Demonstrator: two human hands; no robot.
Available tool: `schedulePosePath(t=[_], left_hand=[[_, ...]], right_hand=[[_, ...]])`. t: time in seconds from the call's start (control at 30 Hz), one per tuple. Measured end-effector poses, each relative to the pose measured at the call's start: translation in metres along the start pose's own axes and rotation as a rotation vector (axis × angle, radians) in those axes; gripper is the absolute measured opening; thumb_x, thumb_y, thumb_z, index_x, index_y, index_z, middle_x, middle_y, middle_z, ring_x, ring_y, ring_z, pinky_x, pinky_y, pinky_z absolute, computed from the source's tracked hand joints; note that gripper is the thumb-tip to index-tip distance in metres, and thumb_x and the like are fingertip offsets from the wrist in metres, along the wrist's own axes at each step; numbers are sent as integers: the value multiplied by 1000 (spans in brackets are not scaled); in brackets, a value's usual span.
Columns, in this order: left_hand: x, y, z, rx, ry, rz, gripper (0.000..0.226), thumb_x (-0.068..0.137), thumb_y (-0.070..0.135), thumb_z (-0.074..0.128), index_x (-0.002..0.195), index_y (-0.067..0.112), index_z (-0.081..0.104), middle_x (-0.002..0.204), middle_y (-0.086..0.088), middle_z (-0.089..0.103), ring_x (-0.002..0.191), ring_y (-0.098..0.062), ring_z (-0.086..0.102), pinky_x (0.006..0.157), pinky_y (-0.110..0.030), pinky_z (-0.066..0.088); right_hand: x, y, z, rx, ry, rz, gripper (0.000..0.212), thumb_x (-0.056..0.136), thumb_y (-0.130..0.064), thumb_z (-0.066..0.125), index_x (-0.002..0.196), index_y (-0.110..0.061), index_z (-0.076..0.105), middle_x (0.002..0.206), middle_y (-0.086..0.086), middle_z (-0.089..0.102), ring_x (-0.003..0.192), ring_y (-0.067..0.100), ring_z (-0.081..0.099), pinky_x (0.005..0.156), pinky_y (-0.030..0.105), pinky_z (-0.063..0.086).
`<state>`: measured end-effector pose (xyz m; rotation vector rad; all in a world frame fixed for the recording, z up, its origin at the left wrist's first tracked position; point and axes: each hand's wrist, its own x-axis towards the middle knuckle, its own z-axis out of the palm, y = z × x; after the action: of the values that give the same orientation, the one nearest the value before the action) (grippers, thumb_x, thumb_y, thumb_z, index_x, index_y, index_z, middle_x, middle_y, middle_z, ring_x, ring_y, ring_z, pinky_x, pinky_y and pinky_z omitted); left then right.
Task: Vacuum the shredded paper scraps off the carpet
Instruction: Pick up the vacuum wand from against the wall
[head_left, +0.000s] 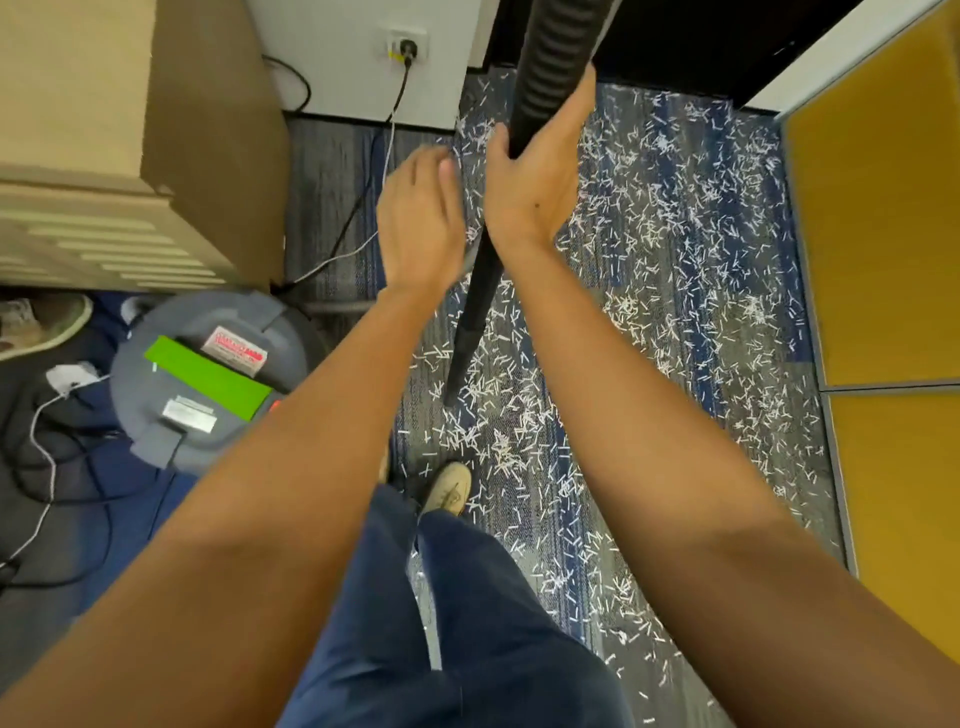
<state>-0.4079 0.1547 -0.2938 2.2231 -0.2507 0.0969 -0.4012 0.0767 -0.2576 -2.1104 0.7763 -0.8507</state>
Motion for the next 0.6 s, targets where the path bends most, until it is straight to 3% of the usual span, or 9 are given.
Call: schedulePosePath(t=[0.1,0.17,0.23,0.33,0.47,0.6], left_hand=[[-15,-58,-6,305,-259,-73,34,98,16,37,128,3,48,132,-16,50,122,-34,43,103,-41,30],[-28,-94,-11,475,-507,-155,45,93,12,49,136,2,39,147,-19,32,136,-35,27,112,-46,22],[-45,-131,-16,609,-656,-207,56,92,13,53,142,2,29,155,-18,13,143,-33,11,115,-48,15],[-72,-181,-22,775,-813,-201,58,95,17,46,146,3,21,157,-15,5,145,-30,5,117,-46,12],[-103,-242,-34,930,-1001,-204,52,98,16,34,146,2,20,155,-15,14,144,-28,10,117,-43,12],[-128,-285,-48,1047,-1215,-171,51,99,19,37,146,3,23,153,-17,15,144,-28,12,116,-43,14]], right_hand=[[-13,-10,9,-12,27,-123,75,75,-1,73,138,11,33,114,15,62,85,18,65,66,21,52],[-26,-18,21,-9,45,-173,75,70,5,73,133,18,35,110,22,62,84,25,65,70,25,55],[-35,-21,37,-28,101,-219,73,63,14,72,126,23,37,101,26,61,82,31,64,75,32,56],[-50,-23,58,-11,151,-217,61,57,19,69,112,23,46,89,20,55,75,26,54,75,21,46],[-69,-20,82,56,90,-209,40,66,8,68,101,18,53,84,5,47,73,24,48,71,4,33],[-92,-26,103,106,89,-309,34,71,11,70,98,22,53,87,31,60,76,41,59,82,-6,25]])
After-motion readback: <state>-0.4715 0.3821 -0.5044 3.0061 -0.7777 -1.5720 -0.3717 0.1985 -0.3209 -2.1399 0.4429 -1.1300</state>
